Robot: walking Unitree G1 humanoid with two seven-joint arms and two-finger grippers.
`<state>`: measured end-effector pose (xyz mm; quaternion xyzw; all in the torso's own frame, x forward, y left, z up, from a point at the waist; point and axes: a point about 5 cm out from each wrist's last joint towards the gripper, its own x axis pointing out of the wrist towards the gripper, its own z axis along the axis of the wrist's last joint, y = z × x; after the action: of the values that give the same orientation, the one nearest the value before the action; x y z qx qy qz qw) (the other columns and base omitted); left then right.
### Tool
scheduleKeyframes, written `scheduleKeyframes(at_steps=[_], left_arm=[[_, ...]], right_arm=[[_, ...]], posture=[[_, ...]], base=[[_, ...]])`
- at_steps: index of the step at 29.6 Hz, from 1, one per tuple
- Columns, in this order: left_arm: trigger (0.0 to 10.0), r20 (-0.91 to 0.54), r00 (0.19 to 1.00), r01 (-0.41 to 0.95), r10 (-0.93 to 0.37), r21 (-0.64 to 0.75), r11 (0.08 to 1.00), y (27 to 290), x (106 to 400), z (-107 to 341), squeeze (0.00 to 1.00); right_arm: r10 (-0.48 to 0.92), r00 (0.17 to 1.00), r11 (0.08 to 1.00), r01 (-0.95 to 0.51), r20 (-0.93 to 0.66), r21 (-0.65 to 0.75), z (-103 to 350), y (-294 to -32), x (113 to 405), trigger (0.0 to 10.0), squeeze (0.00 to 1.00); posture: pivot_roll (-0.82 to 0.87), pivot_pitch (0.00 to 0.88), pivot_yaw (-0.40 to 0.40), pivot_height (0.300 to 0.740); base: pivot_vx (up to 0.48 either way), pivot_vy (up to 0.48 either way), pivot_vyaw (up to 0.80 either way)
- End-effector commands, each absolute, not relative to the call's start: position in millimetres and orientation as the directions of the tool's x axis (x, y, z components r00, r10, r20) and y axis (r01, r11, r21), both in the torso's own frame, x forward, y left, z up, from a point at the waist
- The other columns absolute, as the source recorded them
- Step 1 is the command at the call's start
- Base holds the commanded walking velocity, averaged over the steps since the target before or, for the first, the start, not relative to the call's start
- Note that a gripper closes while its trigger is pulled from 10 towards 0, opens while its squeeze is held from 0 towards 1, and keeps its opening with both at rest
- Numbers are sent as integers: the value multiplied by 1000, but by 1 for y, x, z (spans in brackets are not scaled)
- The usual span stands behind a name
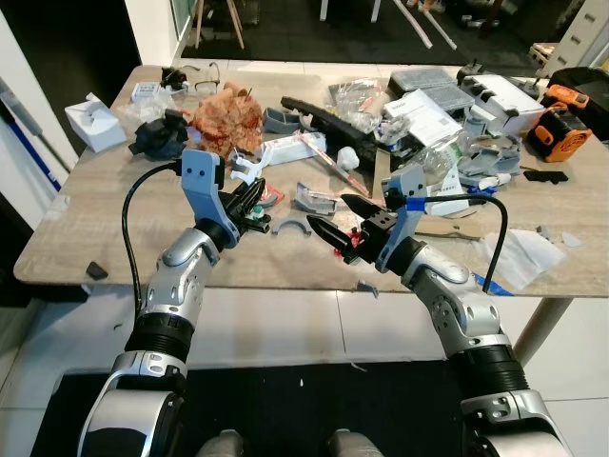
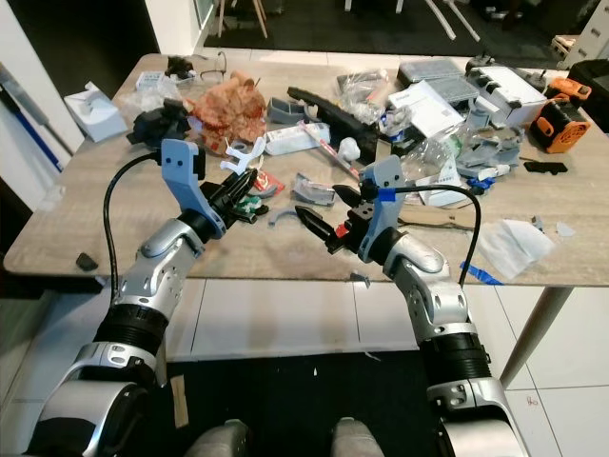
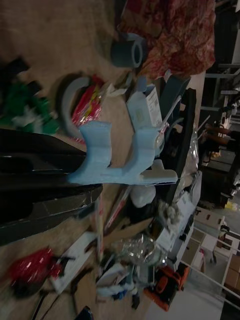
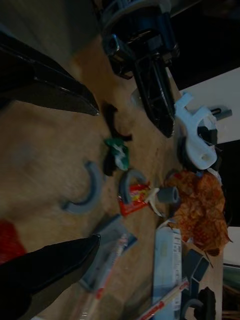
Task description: Picking trash to rubbish bin
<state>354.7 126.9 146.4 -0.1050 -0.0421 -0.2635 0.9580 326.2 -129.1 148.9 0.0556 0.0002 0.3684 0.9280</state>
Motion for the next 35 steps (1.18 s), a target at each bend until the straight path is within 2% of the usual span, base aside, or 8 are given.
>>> scheduleKeyframes(at_steps=[1,28,35], left_arm=[[10000,128,849,527,-512,-170,832,122,355,144,0],[10000,130,846,532,-516,-163,831,123,358,144,0],[10000,137,849,527,-510,-164,834,123,358,145,0]], right_arm=[[682,730,725,-682,39,96,148,-130,326,10000,0],[674,737,732,-675,47,94,148,-130,330,10000,0],[673,738,732,-674,45,96,148,-130,331,10000,0]], posture=[[-89,0,-22,740],[-85,0,-24,740],[-84,0,-21,740]], base=[[-337,0,0],[-339,0,0],[0,0,0]])
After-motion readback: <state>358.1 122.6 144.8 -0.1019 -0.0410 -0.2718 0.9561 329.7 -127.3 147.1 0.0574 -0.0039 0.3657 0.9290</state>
